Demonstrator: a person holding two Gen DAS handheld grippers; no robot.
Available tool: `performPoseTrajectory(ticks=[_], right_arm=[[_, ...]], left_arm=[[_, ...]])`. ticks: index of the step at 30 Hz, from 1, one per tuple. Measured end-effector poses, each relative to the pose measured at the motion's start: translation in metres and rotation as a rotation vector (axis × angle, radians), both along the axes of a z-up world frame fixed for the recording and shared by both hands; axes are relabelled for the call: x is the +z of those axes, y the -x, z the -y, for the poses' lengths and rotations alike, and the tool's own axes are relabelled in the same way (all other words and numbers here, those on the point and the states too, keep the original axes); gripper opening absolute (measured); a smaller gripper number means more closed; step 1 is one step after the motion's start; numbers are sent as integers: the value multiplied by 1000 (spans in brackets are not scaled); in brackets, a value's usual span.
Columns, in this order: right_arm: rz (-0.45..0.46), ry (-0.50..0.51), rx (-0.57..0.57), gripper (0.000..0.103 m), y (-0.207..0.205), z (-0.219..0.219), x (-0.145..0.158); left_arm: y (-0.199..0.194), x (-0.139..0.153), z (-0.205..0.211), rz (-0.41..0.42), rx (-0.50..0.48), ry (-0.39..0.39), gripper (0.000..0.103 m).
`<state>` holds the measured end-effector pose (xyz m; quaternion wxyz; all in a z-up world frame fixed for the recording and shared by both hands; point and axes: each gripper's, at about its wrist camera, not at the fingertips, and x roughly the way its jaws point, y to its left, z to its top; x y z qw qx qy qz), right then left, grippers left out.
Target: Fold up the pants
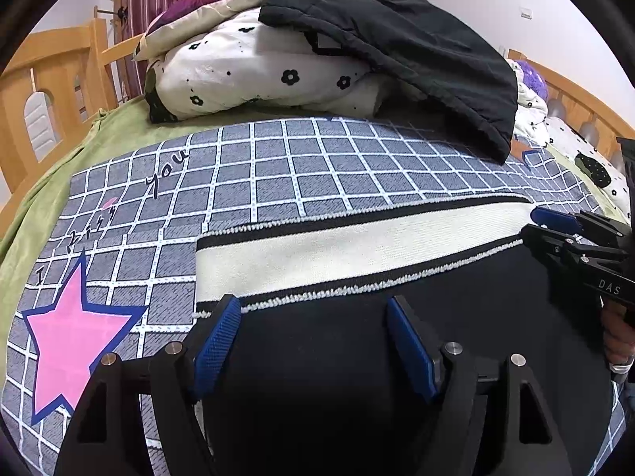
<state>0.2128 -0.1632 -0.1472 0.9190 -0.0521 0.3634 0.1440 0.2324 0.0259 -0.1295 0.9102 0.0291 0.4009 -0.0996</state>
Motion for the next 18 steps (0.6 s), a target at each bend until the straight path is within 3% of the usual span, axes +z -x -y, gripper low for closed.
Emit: performPoseTrajectory(ticks=[6,11,16,18], right_arm=[[-87,102,16,44,-1,-4,12],[-145,108,0,34,50,8,22],[-150,111,9,34,127,14,13],[-168,91,-3,34,147,17,7]], left_arm=[[22,2,-4,-108,-31,-15,78],[76,1,-7,-115,-62,-50,78],[143,4,-26,-171,-72,101,77],[168,3,-32,-185,-79,124,76]])
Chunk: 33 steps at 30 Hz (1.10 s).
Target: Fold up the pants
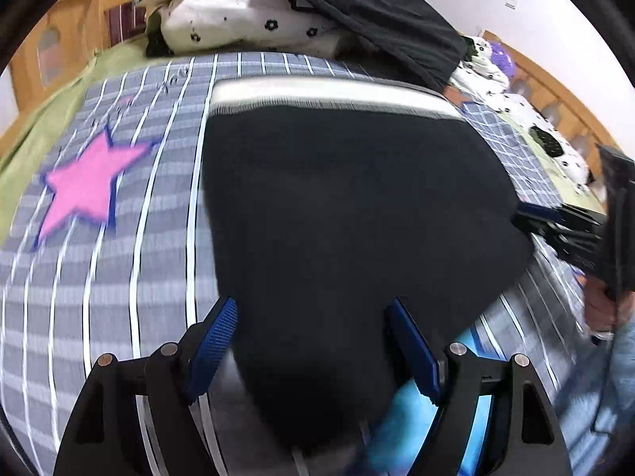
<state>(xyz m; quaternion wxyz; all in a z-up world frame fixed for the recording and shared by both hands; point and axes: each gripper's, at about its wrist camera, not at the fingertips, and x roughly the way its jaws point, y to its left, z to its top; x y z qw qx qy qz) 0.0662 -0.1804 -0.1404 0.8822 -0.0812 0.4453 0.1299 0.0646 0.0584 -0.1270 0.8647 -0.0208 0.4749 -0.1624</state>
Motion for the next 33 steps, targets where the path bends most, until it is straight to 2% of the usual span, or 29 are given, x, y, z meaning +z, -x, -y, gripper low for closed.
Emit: performPoseTrajectory(ticks=[2,5,7,8,9,12,13,15,16,18,19,22,23,25,28,29,30,31,33], right_arm=[[16,-4,-15,34,17,3,-2],[-8,-10,-26,34,31,5,-4],[4,-17,-31,34,37,5,0],[16,-18,-29,34,38,5,3],[27,-21,-23,34,40,5,6],[47,-31,-18,34,41,2,13],[45,-32,-18,34,40,1,13],[42,-27,-17,34,39,0,11],[41,-21,-14,34,39,-1,10],[43,2,-10,34,40,-2,7],[47,11,-10,34,42,-2,5],[39,0,-23,34,43,4,-2],[18,-8,-32,34,41,6,-8],[-1,10,-28,34,39,3,-17],[32,51,4,34,43,-1,-10],[45,32,4,35,44,1,-4],[59,-7,-3,42,45,6,3],[70,-32,-14,54,45,9,7],[99,-64,-42,58,43,15,13]], left_arm=[[27,-1,-7,18,-12,19,76],[63,-4,-16,47,2,25,76],[69,-10,-15,37,15,-33,76],[69,-13,-12,44,24,-86,76],[69,-14,-11,54,31,-117,73],[64,-12,-5,91,46,-168,67],[60,-13,-2,106,62,-205,61],[54,-11,1,138,93,-247,17],[55,-5,-2,160,105,-199,12],[67,13,-14,263,167,-66,11],[69,16,-18,275,187,-44,11],[55,-16,-19,147,212,-111,11],[55,-25,-19,130,204,-117,11],[61,-22,-17,161,194,-124,14],[67,-14,-21,124,176,-89,16],[70,-12,-22,115,172,-93,25],[76,-9,-24,120,170,-99,31],[82,-6,-25,139,174,-103,32],[92,2,-27,173,179,-85,32]])
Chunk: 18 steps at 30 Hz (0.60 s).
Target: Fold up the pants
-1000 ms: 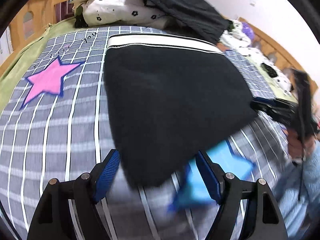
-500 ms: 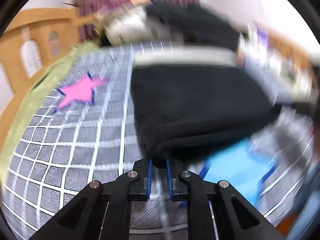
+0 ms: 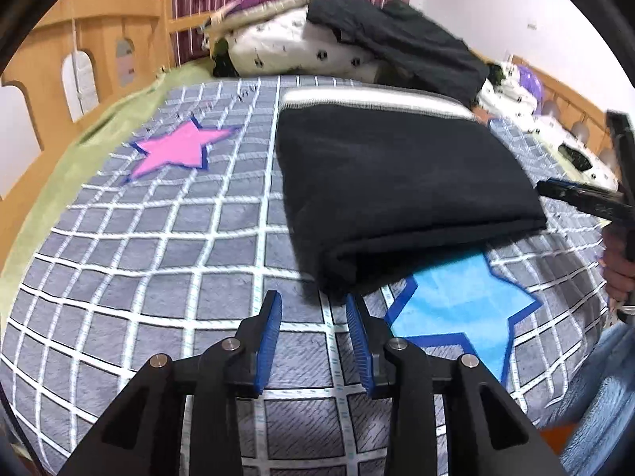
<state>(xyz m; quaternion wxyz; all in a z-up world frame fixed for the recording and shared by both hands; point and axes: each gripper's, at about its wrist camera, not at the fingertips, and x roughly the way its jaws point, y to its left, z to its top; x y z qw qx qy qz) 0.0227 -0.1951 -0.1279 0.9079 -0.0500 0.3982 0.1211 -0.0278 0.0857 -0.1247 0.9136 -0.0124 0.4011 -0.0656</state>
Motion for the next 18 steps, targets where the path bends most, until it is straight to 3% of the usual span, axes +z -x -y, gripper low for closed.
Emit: performPoseTrajectory(ticks=[3,6,9,13,15,18], right_arm=[[13,2,-28,58,-6,1,-3],[-46,43,-35,54,-15,-5,-20],[-52,74,-38,55,-13,-8,-34],[-110,48,-35,55,-14,-2,-35],[-128,35,-35,53,-16,1,-33],[-115,53,-27,48,-17,1,-19]], left_arm=[[-13,11,-3,18,23,42,32],[-41,15,5,17,28,64,33],[-59,1,18,-42,38,39,44],[-53,-13,25,-86,34,27,46],[-49,-10,22,-114,17,51,46],[-47,3,18,-108,11,12,46]])
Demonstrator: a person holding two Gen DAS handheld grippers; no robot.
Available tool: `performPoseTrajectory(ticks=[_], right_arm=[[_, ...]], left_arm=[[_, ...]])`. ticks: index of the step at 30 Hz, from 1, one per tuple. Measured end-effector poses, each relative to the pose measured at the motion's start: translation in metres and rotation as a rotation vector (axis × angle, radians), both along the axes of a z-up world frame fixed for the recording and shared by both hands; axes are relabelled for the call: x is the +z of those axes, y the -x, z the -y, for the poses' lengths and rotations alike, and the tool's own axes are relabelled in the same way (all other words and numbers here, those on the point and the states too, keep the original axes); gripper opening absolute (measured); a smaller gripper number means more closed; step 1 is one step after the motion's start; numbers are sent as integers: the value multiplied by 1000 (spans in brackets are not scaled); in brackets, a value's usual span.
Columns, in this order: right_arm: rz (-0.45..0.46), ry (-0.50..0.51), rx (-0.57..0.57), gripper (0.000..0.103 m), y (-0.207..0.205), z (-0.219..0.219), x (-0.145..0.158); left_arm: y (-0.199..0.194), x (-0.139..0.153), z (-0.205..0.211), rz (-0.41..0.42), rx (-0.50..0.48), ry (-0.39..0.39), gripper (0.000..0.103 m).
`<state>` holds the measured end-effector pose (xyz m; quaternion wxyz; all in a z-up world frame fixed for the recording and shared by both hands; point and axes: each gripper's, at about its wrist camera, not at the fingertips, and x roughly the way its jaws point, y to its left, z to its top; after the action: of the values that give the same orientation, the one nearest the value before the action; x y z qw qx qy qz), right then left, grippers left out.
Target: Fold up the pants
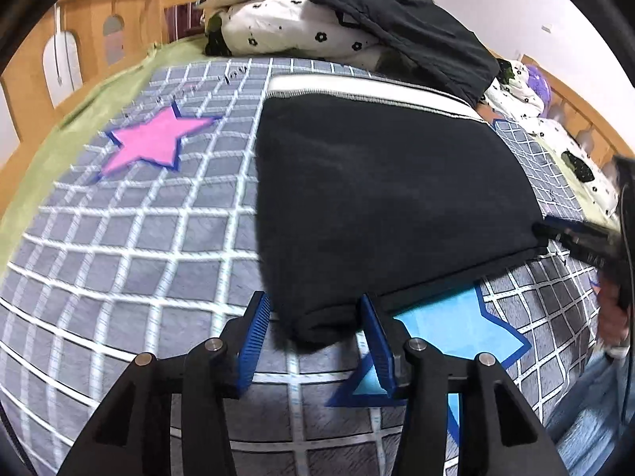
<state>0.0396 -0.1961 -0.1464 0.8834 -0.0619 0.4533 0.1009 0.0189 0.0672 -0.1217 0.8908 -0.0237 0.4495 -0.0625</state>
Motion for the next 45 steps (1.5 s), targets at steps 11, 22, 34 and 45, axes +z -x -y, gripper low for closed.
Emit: performPoseTrajectory(ticks=[11,22,34,45], right_arm=[[120,-67,-82,48,-24,-13,81],[227,45,-45,40,-79,-12,67],[143,82,-50,16,-178,-18,5],[111,27,-81,17,-171,-10,12]], left_arm=[[-36,96,2,111,42,-86,52],[-136,40,28,44,4,35,53],[-215,-5,19,-2,4,58,57],[-187,-5,26,-24,-13,-1,58]])
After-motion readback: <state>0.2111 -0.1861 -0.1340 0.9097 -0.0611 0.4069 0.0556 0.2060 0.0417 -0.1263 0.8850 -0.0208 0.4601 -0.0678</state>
